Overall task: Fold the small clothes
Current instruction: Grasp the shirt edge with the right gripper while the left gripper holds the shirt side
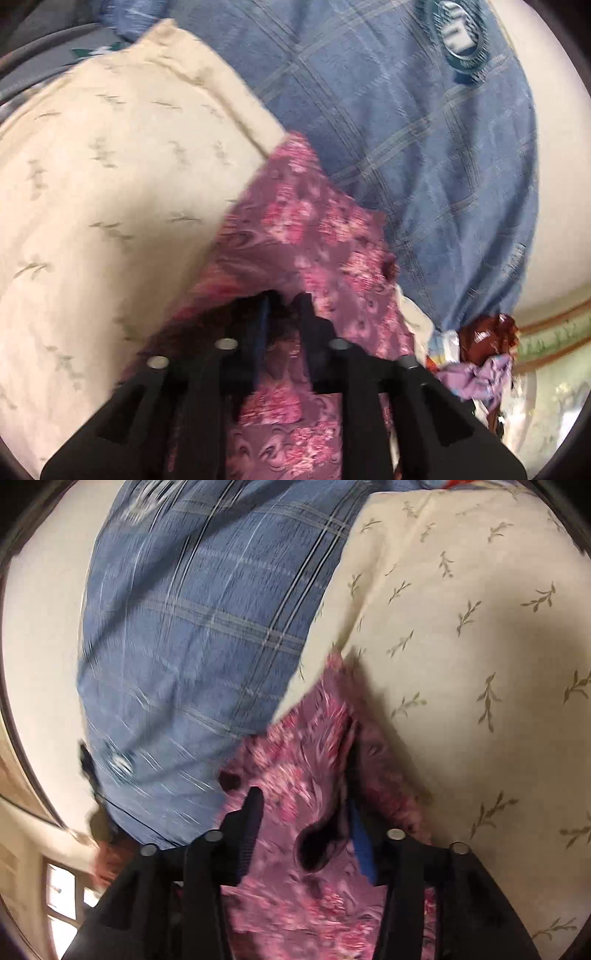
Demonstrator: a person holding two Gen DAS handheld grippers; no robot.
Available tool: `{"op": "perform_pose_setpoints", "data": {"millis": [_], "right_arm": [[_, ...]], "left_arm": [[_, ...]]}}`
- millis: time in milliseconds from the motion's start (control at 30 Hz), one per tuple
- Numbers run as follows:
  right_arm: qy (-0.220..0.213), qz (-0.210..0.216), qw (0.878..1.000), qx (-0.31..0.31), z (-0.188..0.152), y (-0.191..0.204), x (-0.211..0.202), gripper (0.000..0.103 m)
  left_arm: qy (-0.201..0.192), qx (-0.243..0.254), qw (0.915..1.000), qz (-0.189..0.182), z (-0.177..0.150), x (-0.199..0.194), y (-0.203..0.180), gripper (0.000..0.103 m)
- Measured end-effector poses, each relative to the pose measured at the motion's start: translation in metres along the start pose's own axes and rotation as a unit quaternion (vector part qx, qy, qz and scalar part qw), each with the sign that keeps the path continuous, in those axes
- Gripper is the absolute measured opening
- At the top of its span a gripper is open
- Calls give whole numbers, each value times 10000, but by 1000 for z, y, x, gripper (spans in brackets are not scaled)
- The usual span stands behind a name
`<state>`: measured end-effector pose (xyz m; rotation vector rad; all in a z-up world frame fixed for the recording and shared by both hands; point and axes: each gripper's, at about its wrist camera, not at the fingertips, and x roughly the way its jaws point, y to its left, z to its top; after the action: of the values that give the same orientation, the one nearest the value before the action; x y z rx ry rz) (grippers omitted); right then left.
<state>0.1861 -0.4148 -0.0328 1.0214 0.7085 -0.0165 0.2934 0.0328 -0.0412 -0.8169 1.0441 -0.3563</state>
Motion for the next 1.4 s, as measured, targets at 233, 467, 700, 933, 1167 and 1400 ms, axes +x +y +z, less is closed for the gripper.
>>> {"op": "perform_pose_setpoints", "data": {"millis": [233,467,700,933,1167,1400], "right_arm": [[-434,636,9939,-786,17,45,-24,5],[-216,471,9944,-919,8,29,-46,6],[99,-164,9962,-854,-19,-8,-48,15],[-340,-447,9942,-916,9,0,-39,42],[-223,-981,9766,-1899,3,26,-10,5],[-939,-126,9722,-2140,22,58,-31,5]], "left_arm": [[-321,362,9984,308,8,-15,-28,4],[-372,830,9925,815,-25,-39,-14,4],[-94,1030,9915,789,-24,-65,7,13],[102,1625,9832,820,37,-17,-39,85],[856,1829,9742,1004,37,50,-45,11],[69,1735,9757,1340,44,21,-30,2]]}}
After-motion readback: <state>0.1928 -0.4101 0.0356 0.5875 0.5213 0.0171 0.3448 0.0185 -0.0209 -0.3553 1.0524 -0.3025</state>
